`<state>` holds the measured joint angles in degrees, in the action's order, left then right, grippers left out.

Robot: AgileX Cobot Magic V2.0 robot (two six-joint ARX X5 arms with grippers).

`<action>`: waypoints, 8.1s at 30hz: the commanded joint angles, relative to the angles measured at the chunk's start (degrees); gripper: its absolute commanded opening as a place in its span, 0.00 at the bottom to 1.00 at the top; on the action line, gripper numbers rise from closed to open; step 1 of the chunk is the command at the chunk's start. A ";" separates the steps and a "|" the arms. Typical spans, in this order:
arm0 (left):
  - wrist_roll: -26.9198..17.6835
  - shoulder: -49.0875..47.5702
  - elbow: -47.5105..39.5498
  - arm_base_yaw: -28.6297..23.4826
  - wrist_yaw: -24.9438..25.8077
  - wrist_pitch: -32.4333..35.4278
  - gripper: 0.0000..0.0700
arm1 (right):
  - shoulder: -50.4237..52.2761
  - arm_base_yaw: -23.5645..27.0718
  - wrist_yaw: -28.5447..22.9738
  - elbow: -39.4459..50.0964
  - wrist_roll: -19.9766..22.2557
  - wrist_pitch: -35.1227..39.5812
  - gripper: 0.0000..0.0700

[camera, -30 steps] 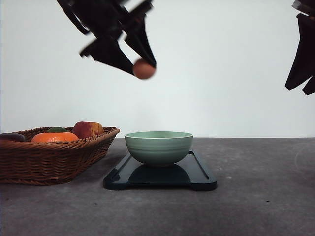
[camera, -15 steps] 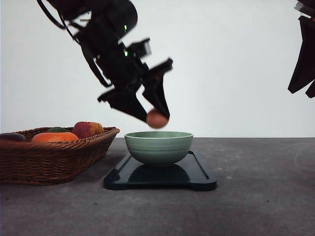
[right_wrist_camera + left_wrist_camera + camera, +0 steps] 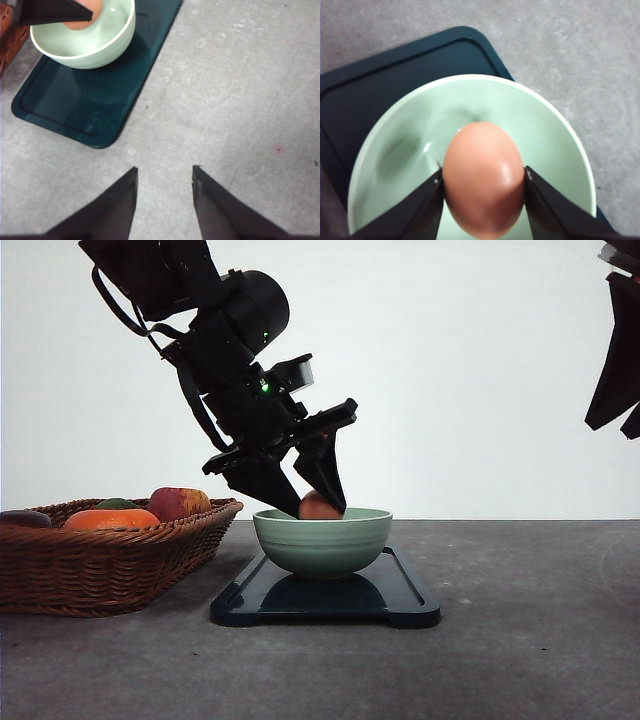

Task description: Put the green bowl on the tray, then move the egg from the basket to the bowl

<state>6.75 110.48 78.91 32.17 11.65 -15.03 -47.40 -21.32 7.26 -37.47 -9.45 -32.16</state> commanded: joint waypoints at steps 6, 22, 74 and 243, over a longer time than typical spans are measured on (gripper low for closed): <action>-2.17 1.33 1.29 0.72 -2.23 0.46 0.33 | -0.44 -0.20 -0.26 -0.22 -0.60 0.35 0.30; -4.45 1.66 1.29 1.64 -3.29 0.31 0.33 | -0.44 -0.20 -0.25 -0.22 -0.63 0.35 0.30; 1.36 -11.74 1.47 0.91 -3.72 -7.43 0.56 | -0.44 -0.20 -0.22 -0.22 -0.61 -0.93 0.30; -2.63 -110.27 -78.12 -30.06 -7.81 5.99 0.00 | 47.19 18.49 -8.80 36.79 11.02 26.14 0.03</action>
<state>4.08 0.27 1.87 2.13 3.95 -9.98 -0.14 -2.87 -1.54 -0.95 1.32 -6.61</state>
